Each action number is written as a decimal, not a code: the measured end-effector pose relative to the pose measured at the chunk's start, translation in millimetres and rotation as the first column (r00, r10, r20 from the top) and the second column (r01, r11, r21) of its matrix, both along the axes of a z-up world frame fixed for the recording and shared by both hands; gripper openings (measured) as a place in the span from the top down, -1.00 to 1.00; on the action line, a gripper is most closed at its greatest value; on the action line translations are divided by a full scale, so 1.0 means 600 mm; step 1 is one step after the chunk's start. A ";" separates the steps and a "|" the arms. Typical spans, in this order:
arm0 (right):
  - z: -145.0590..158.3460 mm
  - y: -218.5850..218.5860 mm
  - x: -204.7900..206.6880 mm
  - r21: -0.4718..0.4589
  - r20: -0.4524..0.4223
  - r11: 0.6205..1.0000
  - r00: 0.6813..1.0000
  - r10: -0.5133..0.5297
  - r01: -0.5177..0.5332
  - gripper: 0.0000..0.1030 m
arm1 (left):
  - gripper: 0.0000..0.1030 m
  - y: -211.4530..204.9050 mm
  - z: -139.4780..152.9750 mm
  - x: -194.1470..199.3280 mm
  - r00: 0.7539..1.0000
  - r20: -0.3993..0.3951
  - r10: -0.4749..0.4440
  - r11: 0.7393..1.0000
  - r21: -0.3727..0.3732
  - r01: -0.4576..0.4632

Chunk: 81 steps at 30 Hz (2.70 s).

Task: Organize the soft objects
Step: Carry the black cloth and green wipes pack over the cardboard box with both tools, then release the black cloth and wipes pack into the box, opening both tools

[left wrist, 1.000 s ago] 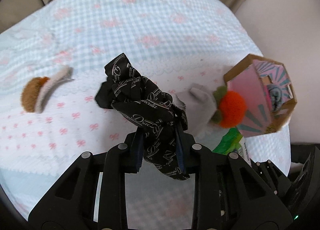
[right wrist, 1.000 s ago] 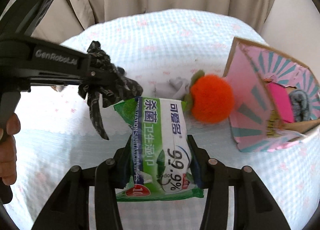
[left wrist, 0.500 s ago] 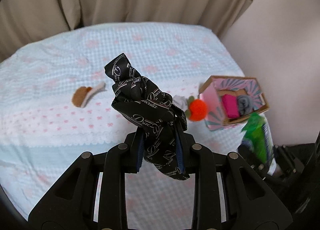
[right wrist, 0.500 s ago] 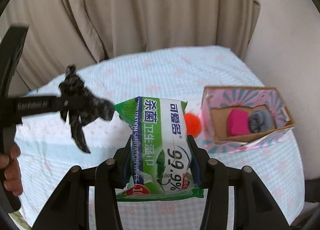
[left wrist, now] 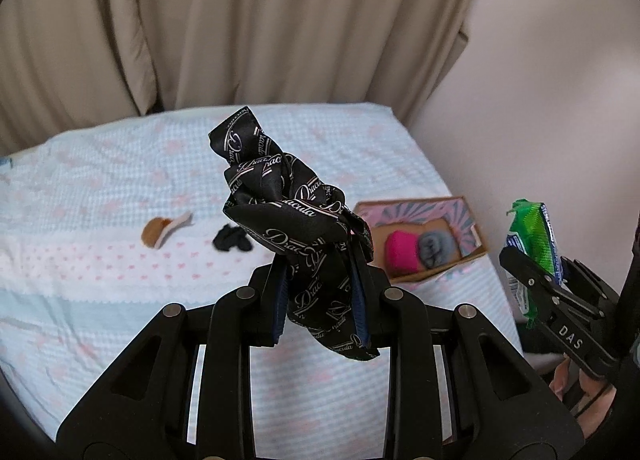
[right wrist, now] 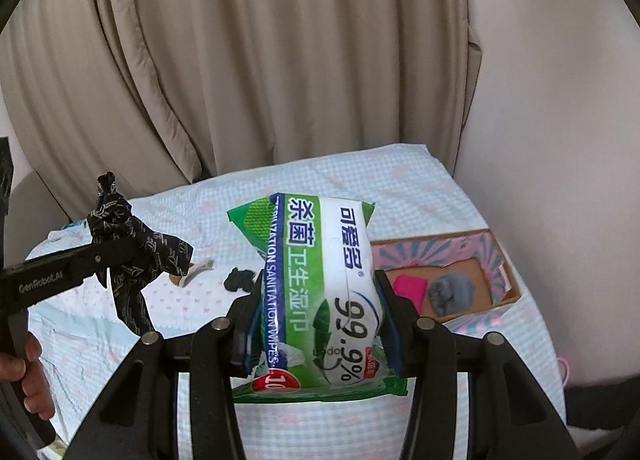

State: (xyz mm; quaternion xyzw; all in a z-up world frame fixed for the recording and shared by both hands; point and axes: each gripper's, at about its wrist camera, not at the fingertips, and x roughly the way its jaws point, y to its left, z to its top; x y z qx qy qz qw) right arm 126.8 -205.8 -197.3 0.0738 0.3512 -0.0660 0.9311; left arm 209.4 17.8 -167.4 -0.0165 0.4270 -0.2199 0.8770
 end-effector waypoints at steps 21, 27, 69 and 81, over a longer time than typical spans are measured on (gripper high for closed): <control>-0.043 -0.357 0.054 0.039 -0.111 0.999 0.993 0.042 -0.038 0.14 | 0.54 -0.378 -0.082 -0.009 0.993 -0.103 0.052 0.998 0.023 -0.050; -0.110 -0.427 0.109 0.098 -0.197 0.995 0.980 0.028 -0.009 0.14 | 0.54 -0.462 -0.157 0.046 0.980 -0.198 -0.003 0.997 0.074 0.018; -0.274 -0.524 0.222 0.290 -0.331 0.957 0.938 0.099 0.001 -1.00 | -0.99 -0.560 -0.260 0.132 0.970 -0.244 -0.002 0.964 0.256 0.067; -0.113 -0.453 0.139 0.168 -0.211 0.983 0.972 0.106 -0.070 -1.00 | -0.99 -0.493 -0.107 0.039 0.995 -0.100 0.028 0.980 0.200 -0.008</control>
